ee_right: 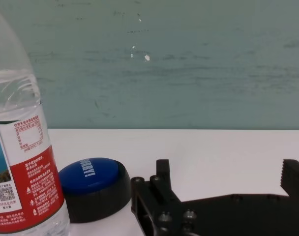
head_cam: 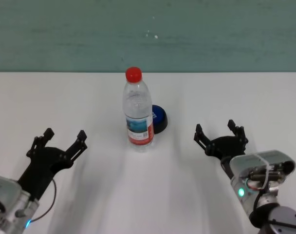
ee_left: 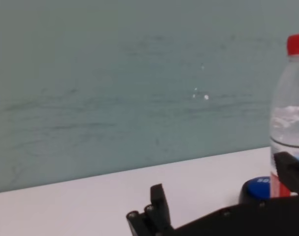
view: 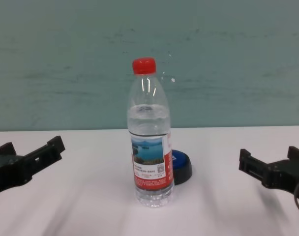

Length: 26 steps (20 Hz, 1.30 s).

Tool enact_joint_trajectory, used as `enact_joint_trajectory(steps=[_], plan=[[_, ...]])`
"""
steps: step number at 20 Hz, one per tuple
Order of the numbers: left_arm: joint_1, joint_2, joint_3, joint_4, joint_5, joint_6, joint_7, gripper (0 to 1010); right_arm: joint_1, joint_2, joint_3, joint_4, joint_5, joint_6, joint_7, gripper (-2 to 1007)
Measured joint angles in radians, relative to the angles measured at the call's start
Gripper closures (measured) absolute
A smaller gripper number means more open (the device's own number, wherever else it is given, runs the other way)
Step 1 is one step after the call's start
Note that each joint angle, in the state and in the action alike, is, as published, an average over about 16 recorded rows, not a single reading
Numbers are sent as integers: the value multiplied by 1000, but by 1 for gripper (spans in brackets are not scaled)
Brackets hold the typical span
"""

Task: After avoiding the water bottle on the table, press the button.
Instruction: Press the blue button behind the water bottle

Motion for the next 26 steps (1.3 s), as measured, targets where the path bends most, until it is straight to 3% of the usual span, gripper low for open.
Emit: enact_joint_trajectory(steps=[9,26], plan=[[17,9,22,-24,3,-9,-9,0,0,0,0,0,0,0,0,1],[-8,-4,73,-15,38,-15,-3,0,0,0,0,0,0,0,0,1]])
